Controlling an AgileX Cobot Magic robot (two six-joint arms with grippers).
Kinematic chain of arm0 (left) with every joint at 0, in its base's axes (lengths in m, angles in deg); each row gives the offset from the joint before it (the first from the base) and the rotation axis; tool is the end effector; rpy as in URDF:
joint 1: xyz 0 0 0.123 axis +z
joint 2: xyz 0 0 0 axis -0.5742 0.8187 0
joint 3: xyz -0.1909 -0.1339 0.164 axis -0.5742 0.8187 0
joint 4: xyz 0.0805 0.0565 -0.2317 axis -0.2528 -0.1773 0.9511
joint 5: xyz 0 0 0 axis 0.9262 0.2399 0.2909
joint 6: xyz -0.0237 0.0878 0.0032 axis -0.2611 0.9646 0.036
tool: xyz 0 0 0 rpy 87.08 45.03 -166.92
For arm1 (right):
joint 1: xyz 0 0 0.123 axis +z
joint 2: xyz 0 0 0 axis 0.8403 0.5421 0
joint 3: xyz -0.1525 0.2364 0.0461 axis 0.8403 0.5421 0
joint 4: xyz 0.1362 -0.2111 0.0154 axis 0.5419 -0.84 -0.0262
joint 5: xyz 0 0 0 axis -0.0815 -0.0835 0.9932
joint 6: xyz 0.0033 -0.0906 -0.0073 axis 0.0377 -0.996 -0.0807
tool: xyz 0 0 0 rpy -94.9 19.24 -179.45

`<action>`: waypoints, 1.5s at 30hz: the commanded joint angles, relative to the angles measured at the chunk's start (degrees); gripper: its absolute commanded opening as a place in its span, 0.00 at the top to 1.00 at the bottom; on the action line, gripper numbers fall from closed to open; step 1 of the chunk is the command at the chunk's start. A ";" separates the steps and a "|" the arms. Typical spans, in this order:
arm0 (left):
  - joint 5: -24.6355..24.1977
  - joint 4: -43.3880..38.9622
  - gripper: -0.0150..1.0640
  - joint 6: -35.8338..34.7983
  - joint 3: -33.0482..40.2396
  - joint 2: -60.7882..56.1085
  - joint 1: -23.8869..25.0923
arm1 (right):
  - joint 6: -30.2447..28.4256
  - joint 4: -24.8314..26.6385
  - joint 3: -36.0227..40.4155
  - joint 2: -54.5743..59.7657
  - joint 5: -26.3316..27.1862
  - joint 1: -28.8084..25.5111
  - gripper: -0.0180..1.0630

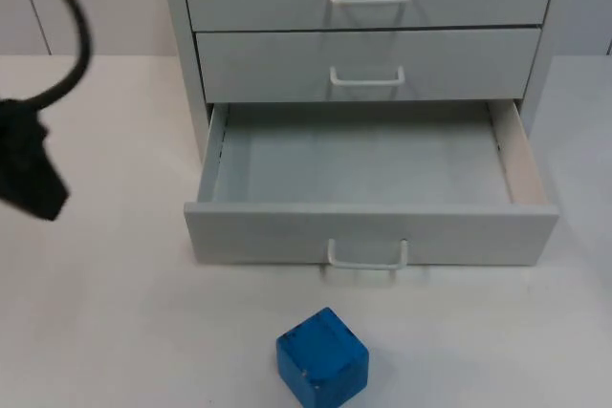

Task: Open the drawer with the left hand, place the block into the drawer with the right hand, then close the drawer with the left hand.

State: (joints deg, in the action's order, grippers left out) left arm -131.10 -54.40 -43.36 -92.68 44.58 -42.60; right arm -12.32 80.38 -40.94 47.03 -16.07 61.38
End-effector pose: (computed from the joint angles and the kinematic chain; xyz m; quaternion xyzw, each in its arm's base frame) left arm 0.2163 -0.0467 0.2392 0.1429 0.9665 -0.0972 0.1900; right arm 0.1461 0.0071 0.2750 -0.0288 0.9515 -0.0074 0.3062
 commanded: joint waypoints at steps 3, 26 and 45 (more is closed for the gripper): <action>0.74 0.87 0.34 -1.23 2.98 -6.46 4.24 | 0.00 0.55 -0.33 -0.16 -0.24 -0.48 0.01; -5.64 0.04 0.01 -4.41 3.47 -26.74 10.99 | -3.68 4.54 -0.33 -0.16 -2.99 4.60 0.01; -4.26 -0.44 0.01 -7.43 15.31 -47.65 10.99 | 17.82 -2.70 -0.33 6.06 1.69 40.40 0.01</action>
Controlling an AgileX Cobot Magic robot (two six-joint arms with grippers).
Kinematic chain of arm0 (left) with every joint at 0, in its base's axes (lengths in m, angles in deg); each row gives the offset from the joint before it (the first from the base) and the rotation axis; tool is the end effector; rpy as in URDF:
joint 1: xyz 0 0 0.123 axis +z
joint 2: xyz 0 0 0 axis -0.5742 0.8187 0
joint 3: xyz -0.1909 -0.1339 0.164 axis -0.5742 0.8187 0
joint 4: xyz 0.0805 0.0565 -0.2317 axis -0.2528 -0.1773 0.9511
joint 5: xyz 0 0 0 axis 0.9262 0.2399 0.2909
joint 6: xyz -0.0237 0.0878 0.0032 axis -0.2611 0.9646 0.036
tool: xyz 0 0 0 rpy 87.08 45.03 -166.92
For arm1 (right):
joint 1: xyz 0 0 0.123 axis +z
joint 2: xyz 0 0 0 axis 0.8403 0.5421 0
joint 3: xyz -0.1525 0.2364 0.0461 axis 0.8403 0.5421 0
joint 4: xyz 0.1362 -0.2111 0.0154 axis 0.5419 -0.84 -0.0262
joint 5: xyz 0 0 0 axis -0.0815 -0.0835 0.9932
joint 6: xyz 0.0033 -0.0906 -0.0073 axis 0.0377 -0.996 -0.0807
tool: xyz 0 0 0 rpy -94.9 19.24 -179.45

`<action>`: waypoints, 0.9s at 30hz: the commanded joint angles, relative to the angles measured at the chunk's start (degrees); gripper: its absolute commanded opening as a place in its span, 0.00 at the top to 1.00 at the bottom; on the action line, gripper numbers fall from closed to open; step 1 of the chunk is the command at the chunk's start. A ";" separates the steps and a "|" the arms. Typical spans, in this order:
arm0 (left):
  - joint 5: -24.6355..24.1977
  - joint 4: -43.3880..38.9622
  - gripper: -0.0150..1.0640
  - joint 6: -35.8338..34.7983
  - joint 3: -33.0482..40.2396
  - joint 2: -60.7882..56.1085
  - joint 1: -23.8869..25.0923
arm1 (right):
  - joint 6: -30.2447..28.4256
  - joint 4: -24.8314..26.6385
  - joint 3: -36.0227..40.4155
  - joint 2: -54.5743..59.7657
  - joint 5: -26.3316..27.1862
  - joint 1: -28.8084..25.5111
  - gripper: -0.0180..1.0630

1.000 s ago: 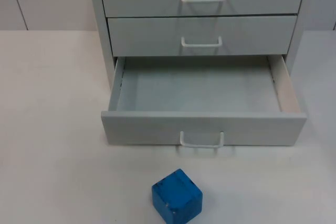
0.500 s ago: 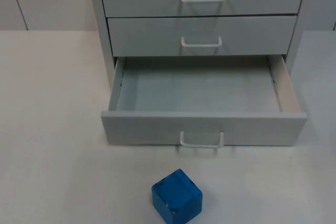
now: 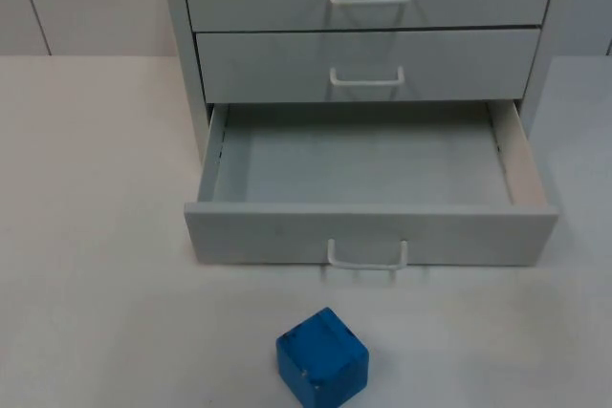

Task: Open the drawer with the left hand, place the block into the drawer with the right hand, then close the drawer with the left hand.

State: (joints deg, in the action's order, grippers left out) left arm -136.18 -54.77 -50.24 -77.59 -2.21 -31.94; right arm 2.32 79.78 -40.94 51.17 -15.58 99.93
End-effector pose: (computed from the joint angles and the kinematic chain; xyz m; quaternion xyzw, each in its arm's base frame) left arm 0.0738 -0.0149 0.2747 0.0299 0.9069 -0.0785 0.4128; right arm 0.1185 0.1038 0.2645 -0.2306 0.9330 0.1117 0.2527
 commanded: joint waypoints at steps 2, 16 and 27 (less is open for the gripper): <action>0.96 -0.07 0.01 -0.55 0.22 -1.08 0.34 | 7.31 -5.15 -0.33 7.18 2.48 6.29 0.01; 0.77 -0.16 0.01 -0.55 0.22 -1.18 0.34 | 18.77 -13.99 -15.67 37.72 11.70 15.77 0.01; 0.80 -0.77 0.01 -0.55 0.22 -1.18 0.34 | 18.65 -15.29 -26.66 54.09 14.91 15.77 0.01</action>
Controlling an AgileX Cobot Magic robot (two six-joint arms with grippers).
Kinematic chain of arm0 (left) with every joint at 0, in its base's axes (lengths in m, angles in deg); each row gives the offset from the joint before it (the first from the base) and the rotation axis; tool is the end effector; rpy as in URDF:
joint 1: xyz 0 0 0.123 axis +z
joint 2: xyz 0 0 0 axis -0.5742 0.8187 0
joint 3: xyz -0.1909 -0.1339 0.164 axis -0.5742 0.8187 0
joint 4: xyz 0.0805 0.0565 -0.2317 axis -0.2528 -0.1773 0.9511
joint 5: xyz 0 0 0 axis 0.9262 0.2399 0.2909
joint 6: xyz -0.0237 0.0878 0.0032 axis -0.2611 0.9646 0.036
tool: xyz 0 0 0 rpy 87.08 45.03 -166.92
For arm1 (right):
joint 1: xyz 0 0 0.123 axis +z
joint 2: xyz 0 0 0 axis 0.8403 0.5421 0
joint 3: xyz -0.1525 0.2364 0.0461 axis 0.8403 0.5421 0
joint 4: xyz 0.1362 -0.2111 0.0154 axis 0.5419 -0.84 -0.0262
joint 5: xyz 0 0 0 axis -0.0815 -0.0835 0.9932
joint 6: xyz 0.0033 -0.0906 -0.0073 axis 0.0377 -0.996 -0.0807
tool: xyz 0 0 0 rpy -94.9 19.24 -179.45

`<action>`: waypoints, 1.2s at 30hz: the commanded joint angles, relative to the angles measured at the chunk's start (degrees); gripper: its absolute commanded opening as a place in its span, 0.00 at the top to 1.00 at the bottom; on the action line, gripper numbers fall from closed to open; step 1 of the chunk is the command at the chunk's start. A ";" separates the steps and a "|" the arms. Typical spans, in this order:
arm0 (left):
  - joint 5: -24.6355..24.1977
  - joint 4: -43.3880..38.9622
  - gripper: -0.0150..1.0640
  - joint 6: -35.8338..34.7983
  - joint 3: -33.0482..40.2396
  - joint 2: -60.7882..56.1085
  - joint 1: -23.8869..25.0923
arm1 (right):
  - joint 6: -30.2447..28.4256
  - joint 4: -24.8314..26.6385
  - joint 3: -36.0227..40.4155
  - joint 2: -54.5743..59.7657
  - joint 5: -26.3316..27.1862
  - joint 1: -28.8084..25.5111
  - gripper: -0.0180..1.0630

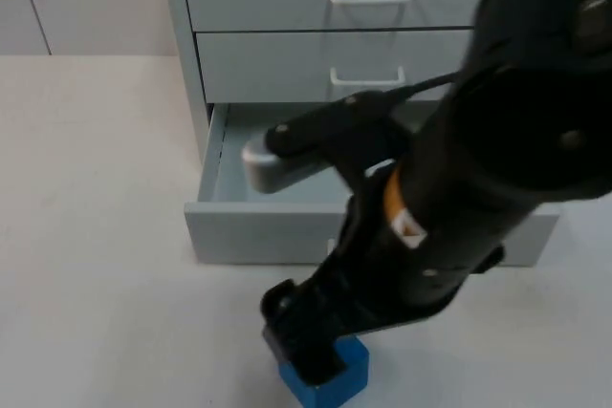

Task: Open the drawer with the left hand, place the block into the drawer with the right hand, then close the drawer with the left hand.

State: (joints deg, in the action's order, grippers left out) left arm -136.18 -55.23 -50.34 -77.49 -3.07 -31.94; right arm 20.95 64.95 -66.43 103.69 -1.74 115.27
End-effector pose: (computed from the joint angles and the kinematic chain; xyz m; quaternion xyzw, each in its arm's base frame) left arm 0.0715 -0.0145 0.2751 0.0309 0.9046 -0.0745 0.4185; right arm 0.1989 0.2900 0.1614 -0.3091 0.9312 0.0434 0.1883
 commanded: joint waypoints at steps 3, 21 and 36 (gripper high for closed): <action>0.91 -0.59 0.01 -0.45 0.12 -0.32 0.34 | 0.01 -0.88 -3.01 4.64 1.87 0.43 0.01; 1.01 -1.14 0.01 -0.45 0.12 -0.32 0.34 | -1.40 -0.74 -5.48 11.97 4.75 0.43 0.95; 1.13 -1.25 0.01 -0.45 0.12 -0.32 0.34 | -4.24 -1.09 -2.27 -13.70 -4.63 4.37 0.98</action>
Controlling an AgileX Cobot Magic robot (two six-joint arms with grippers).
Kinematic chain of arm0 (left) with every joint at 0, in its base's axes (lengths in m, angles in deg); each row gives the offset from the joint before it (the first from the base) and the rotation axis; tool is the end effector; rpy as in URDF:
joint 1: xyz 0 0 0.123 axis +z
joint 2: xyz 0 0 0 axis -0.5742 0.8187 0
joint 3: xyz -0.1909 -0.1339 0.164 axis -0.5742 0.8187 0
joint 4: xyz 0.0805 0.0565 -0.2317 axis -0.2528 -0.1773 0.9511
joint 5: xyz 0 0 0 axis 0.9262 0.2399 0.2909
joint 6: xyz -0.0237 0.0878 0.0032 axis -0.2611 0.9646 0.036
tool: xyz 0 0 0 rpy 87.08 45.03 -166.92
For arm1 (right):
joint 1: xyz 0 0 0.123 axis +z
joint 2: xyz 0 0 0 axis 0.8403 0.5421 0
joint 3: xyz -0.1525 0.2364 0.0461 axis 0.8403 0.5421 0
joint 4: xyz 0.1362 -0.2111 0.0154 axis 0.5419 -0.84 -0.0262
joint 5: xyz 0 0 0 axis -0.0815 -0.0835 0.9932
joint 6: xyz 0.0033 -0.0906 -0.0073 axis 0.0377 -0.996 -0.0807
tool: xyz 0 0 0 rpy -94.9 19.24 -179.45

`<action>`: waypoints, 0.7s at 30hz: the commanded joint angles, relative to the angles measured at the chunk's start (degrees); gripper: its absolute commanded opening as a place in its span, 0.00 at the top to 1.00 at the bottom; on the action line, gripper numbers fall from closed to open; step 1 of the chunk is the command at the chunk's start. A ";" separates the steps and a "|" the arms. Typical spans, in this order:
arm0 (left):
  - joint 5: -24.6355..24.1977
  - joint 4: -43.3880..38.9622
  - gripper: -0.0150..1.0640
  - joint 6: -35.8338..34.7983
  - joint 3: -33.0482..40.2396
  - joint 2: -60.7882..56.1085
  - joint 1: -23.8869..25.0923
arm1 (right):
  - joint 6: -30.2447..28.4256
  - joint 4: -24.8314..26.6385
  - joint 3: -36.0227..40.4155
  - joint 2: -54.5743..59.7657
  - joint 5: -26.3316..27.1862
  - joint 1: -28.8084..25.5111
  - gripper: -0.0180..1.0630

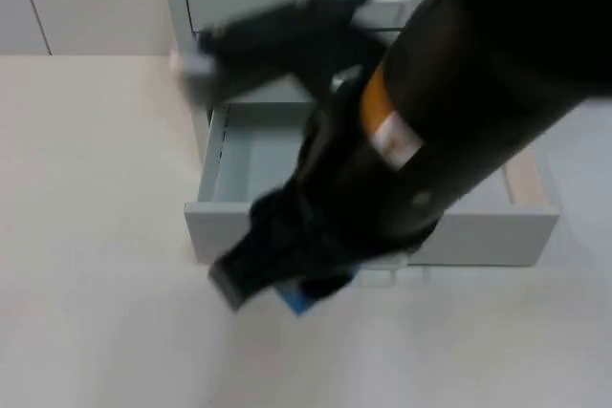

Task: Open the drawer with the left hand, place the block into the drawer with the right hand, then close the drawer with the left hand.

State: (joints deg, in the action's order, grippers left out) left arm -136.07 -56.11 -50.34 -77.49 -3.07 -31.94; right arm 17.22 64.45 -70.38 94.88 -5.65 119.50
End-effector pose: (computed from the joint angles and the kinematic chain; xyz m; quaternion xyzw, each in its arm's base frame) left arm 0.0716 -0.0134 0.2750 0.0329 0.9050 -0.0671 0.4188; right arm 0.1773 0.3001 0.2312 -0.3551 0.8958 0.0853 0.2532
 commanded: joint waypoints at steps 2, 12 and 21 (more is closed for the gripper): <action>1.02 -0.36 0.01 -0.45 0.12 -0.32 0.34 | -0.51 -1.22 2.80 -7.05 -0.73 0.15 0.98; 1.02 -0.36 0.01 -0.45 0.12 -0.32 0.34 | 13.74 -15.81 11.12 -15.23 -3.31 0.04 0.98; 1.02 -0.36 0.01 -0.45 0.12 -0.32 0.34 | 25.94 -25.67 11.94 -15.35 -2.18 -4.70 0.98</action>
State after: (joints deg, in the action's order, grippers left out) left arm -135.85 -56.23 -50.34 -77.49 -3.07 -31.94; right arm 41.58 40.42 -58.59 80.34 -8.20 115.62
